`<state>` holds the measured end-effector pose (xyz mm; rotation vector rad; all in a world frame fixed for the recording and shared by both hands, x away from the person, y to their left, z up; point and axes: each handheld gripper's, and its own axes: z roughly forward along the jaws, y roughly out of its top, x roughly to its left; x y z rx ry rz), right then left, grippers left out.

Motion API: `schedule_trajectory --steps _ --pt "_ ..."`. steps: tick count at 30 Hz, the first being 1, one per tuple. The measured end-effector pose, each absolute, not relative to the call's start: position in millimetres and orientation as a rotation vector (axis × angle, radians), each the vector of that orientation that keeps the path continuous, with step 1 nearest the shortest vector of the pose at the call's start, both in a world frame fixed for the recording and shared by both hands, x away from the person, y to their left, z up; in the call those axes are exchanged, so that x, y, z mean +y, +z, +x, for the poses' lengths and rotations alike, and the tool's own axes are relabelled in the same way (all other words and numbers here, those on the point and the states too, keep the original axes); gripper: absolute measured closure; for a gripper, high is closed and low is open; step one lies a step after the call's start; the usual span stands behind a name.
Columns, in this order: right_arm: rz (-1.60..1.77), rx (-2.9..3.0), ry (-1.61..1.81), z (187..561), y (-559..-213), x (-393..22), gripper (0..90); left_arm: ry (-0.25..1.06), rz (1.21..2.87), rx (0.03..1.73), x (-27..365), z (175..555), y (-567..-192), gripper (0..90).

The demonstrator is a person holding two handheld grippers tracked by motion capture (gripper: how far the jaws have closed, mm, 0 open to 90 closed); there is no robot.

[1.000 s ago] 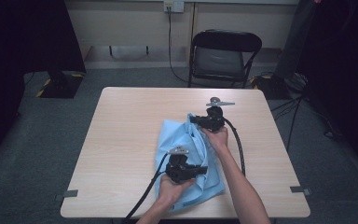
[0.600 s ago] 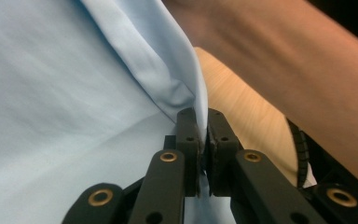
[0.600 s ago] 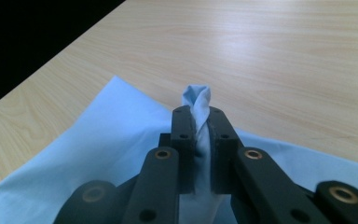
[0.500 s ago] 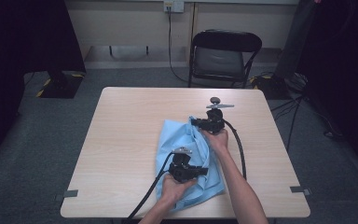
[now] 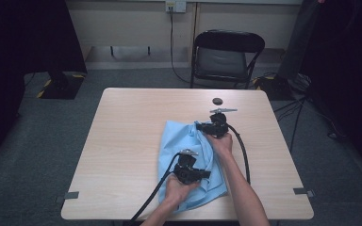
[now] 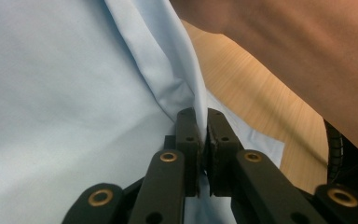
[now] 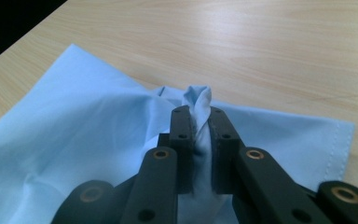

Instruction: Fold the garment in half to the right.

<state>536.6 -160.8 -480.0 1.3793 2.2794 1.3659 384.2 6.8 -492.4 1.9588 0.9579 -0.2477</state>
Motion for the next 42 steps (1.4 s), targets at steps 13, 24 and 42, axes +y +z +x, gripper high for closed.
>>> schedule_trajectory --steps 13,24,42 --pt "1.391 2.26 1.383 533 -473 -163 63.8 -0.232 1.931 0.923 11 382 -487 70.9" --pt "1.382 2.213 1.433 529 -458 -169 40.1 -0.249 1.871 0.925 18 383 -481 39.2" --pt "1.317 2.213 1.415 517 -423 -165 11.2 -0.14 1.748 0.926 65 381 -455 17.7"
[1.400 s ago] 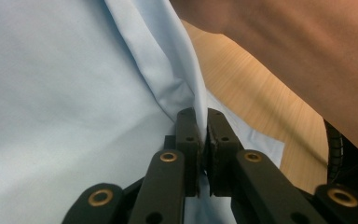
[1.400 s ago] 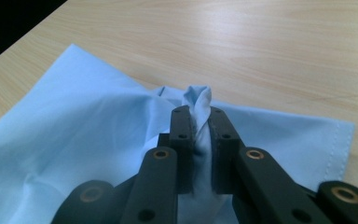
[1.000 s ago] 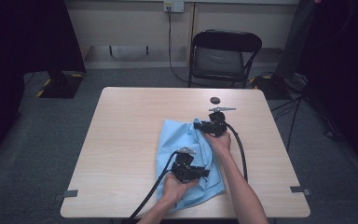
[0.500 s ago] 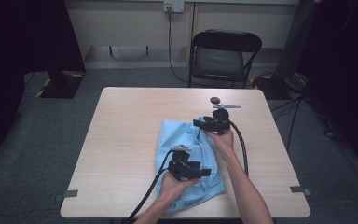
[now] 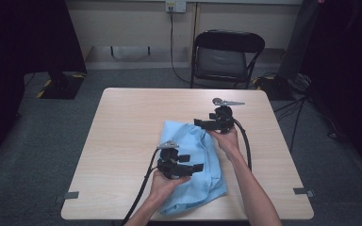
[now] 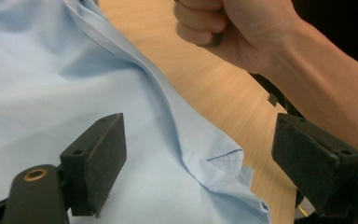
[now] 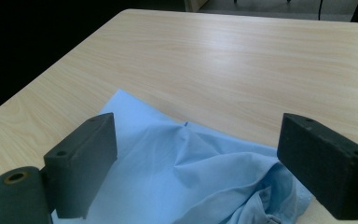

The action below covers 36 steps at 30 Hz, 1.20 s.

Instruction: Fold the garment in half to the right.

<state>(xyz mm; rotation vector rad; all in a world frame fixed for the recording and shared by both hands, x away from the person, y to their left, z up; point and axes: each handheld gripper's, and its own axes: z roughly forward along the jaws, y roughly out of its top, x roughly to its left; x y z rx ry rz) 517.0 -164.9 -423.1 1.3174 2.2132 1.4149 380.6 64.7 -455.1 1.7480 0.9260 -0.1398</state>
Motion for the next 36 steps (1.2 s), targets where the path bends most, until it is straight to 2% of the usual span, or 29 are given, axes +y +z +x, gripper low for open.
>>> schedule_trajectory --steps 13,19,22,24,29,36 --pt "1.302 2.177 1.403 506 -401 -178 9.5 0.0 1.684 1.002 130 381 -440 21.4" --pt "1.299 2.204 1.38 501 -399 -183 8.9 0.093 1.664 1.052 157 389 -429 25.8" --pt "1.306 2.188 1.373 502 -403 -187 10.2 0.176 1.698 1.077 163 401 -424 28.2" --pt "1.311 2.192 1.35 504 -408 -189 14.7 0.237 1.718 1.103 164 412 -422 28.3" --pt "1.329 2.203 1.321 510 -427 -185 19.3 0.25 1.708 1.105 164 444 -423 35.0" --pt "1.383 2.155 1.352 523 -442 -191 26.1 0.269 1.721 1.142 155 485 -422 36.3"
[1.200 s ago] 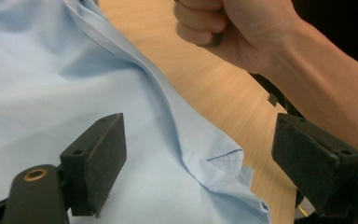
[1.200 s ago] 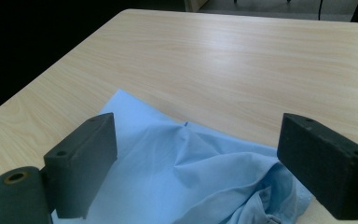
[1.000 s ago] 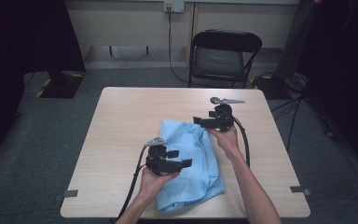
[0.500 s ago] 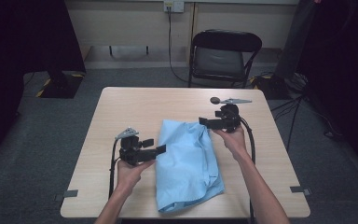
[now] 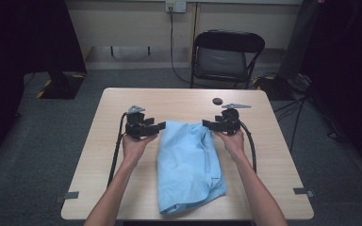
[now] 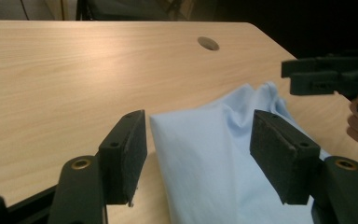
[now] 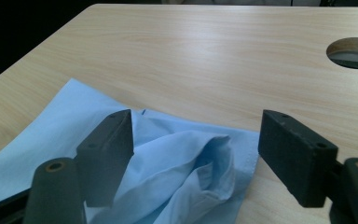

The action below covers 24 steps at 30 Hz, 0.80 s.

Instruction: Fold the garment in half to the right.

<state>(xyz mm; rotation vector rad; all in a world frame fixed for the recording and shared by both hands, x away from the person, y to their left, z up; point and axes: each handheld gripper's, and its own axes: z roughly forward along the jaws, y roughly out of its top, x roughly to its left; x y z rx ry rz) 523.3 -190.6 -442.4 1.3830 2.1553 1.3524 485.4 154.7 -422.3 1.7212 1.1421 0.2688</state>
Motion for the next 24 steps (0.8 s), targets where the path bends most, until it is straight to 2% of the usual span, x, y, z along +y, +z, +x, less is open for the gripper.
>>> schedule_trajectory --steps 7,11,14,18,19,20,22,24 --pt "1.459 2.144 1.339 535 -458 -199 28.2 0.182 1.679 1.236 145 513 -455 36.7" --pt "1.5 2.188 1.32 539 -469 -198 28.6 0.199 1.704 1.249 135 521 -464 35.1" --pt "1.498 2.203 1.304 540 -471 -196 32.2 0.172 1.697 1.285 135 529 -472 34.0" --pt "1.476 2.21 1.311 544 -468 -194 44.6 0.143 1.706 1.29 136 534 -478 37.7" --pt "1.462 2.223 1.295 546 -468 -193 50.2 0.142 1.715 1.287 136 534 -479 39.9" --pt "1.456 2.237 1.284 547 -468 -193 54.8 0.131 1.715 1.278 137 534 -479 43.4" --pt "1.443 2.249 1.258 548 -467 -191 63.6 0.122 1.739 1.272 137 535 -478 56.4" --pt "1.434 2.223 1.257 549 -465 -191 73.6 0.141 1.739 1.283 138 535 -477 63.6"
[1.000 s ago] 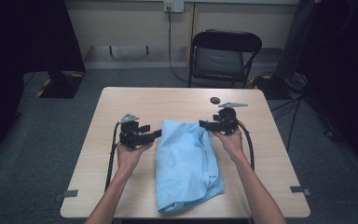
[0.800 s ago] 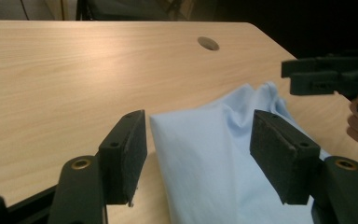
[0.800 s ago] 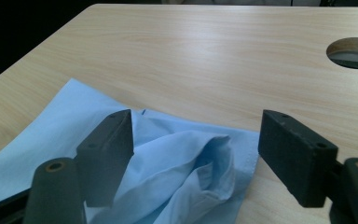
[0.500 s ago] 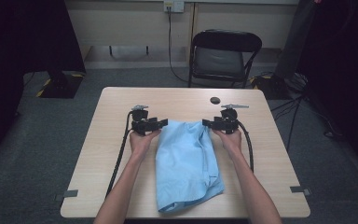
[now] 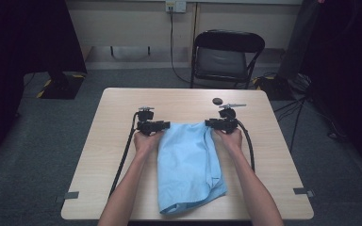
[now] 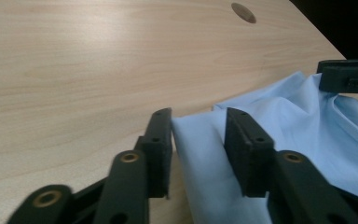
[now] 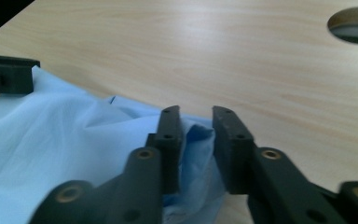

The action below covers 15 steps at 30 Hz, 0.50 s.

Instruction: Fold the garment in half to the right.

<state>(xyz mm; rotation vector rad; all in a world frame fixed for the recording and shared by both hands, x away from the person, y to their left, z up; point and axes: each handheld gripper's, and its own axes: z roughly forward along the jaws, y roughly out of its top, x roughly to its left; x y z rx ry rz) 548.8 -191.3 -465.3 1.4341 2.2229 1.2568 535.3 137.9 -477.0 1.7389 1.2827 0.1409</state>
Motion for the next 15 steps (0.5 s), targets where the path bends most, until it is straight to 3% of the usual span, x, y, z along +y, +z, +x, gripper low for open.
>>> schedule_trajectory --steps 4,11,12,15 --pt "1.403 2.217 1.245 555 -454 -189 84.8 0.192 1.729 1.301 140 534 -473 74.6" --pt "1.381 2.147 1.211 566 -446 -178 87.2 0.18 1.653 1.358 154 536 -474 74.6" --pt "1.407 2.16 1.192 568 -452 -179 85.0 0.17 1.645 1.356 156 536 -475 71.1" --pt "1.504 2.207 1.207 572 -467 -186 61.3 0.138 1.643 1.326 156 536 -476 59.0"
